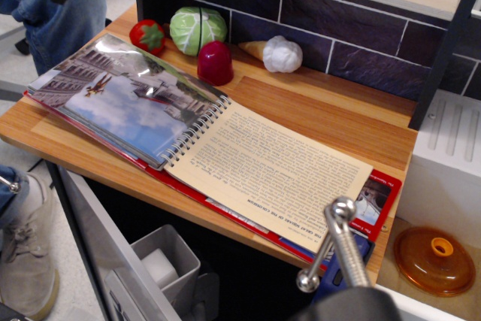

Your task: Open book

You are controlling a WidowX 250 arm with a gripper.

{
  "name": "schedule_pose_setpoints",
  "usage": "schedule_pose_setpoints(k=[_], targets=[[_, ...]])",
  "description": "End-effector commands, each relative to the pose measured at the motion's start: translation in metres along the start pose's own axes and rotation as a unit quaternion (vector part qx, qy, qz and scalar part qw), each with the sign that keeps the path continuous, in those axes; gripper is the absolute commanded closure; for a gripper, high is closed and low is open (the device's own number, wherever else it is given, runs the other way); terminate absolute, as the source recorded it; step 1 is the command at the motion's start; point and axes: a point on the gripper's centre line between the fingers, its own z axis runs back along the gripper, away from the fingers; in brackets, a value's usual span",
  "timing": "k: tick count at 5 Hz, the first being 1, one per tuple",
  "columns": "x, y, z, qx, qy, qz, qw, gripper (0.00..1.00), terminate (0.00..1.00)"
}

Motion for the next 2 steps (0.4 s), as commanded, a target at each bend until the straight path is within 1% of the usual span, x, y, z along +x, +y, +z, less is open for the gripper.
schedule_pose_setpoints(k=[1, 2], targets=[[0.0149, -0.0012, 0.0153, -0.044, -0.001, 0.010, 0.9990, 0.00, 0.00], [0.0174, -0.0091, 0.0160, -0.094, -0.005, 0.026, 0.9953, 0.00, 1.00]])
